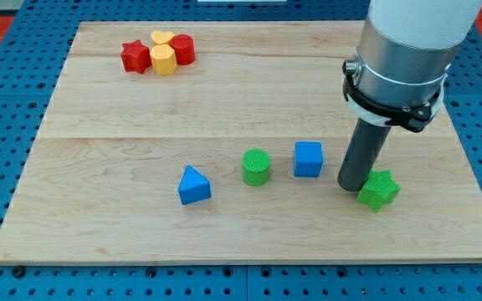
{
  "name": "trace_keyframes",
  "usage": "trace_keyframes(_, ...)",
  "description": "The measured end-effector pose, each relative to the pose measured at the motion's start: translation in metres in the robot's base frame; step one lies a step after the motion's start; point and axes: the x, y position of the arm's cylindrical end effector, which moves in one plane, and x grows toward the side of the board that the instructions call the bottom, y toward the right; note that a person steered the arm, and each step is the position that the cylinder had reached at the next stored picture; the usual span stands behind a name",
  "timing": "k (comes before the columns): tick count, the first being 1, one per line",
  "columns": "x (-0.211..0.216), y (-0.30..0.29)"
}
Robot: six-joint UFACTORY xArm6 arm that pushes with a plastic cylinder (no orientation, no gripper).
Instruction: Move the blue cube to the left of the green star
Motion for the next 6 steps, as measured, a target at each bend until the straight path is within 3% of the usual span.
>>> trace_keyframes(2, -0.073, -0.008)
trace_keyframes(5, -0.042, -0.125)
trace_keyframes(6, -0.028, -0.104)
